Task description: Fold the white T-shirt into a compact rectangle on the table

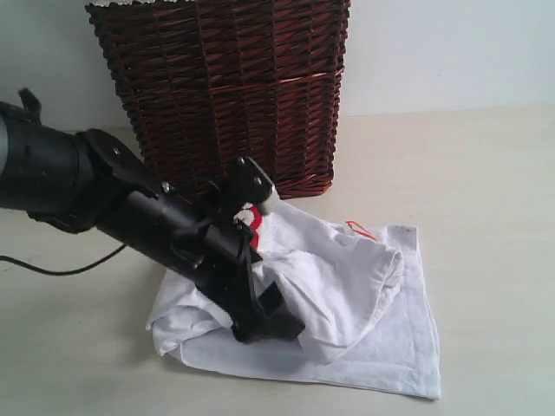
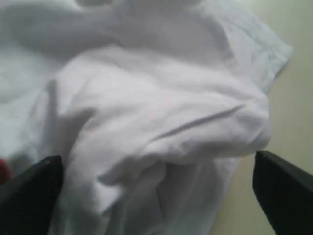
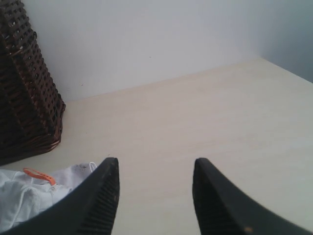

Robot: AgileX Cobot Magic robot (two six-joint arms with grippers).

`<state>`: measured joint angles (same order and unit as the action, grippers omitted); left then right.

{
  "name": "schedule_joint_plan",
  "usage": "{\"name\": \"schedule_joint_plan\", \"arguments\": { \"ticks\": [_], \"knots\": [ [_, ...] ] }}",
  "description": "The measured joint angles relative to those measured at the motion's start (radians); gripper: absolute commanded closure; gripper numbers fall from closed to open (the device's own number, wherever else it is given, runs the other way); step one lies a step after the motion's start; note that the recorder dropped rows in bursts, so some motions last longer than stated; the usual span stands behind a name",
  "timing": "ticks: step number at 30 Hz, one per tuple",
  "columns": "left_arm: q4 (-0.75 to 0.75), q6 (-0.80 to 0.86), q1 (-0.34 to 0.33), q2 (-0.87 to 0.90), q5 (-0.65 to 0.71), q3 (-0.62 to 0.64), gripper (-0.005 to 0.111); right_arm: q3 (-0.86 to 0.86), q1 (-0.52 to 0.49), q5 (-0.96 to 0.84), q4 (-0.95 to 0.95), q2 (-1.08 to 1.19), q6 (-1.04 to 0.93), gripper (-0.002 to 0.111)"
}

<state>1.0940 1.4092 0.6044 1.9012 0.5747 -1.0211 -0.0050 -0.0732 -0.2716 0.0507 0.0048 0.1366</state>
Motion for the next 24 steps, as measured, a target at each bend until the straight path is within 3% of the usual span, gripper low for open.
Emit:
{"name": "schedule_joint_plan", "arguments": {
  "ticks": [8,19,22,24],
  "knots": [
    [-0.004,0.017,0.058,0.031,0.002,0.049,0.002,0.000,0.000,0.000,0.000,0.000,0.000,0.062],
    [-0.008,0.009,0.022,-0.171,0.077,0.053,0.002,0.000,0.000,0.000,0.000,0.000,0.000,0.062],
    [-0.031,-0.061,0.012,-0.193,0.104,0.055,0.003,0.000,0.000,0.000,0.000,0.000,0.000,0.062],
    [-0.086,-0.153,0.002,-0.248,0.038,0.067,0.012,0.000,0.000,0.000,0.000,0.000,0.000,0.062]
  ]
}}
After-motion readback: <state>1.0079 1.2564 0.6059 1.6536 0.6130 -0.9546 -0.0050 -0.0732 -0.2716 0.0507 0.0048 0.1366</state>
